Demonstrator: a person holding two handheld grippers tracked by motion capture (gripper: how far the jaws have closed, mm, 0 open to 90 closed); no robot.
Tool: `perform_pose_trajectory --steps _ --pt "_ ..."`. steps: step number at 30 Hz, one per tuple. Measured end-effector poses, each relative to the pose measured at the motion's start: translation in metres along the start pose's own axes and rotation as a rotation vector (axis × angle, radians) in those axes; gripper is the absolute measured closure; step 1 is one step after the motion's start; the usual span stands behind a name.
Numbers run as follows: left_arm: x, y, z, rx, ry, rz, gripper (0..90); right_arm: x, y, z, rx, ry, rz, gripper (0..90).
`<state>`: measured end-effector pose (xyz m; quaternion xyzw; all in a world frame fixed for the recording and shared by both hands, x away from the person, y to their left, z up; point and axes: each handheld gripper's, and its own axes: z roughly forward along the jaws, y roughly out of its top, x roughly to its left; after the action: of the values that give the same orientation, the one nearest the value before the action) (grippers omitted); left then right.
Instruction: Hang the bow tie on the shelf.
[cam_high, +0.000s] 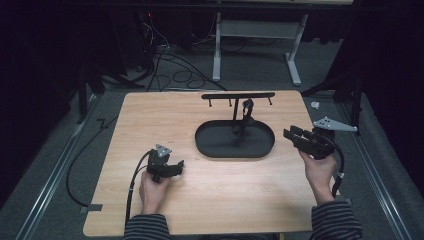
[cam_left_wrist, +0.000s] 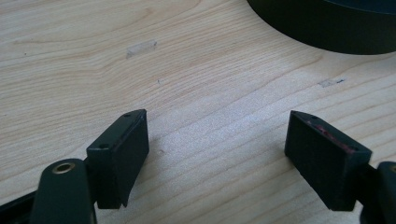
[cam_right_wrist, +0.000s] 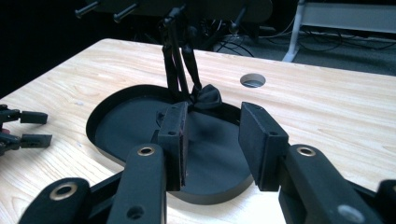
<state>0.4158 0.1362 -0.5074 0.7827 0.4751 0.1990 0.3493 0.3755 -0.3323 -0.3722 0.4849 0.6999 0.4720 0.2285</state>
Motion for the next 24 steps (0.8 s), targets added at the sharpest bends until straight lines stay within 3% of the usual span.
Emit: perform_pose_trajectory --steps 24 --pt "0.0 0.0 0.0 0.0 0.0 0.0 22.2 0.0 -0.029 0.003 0.015 0.015 0.041 64.5"
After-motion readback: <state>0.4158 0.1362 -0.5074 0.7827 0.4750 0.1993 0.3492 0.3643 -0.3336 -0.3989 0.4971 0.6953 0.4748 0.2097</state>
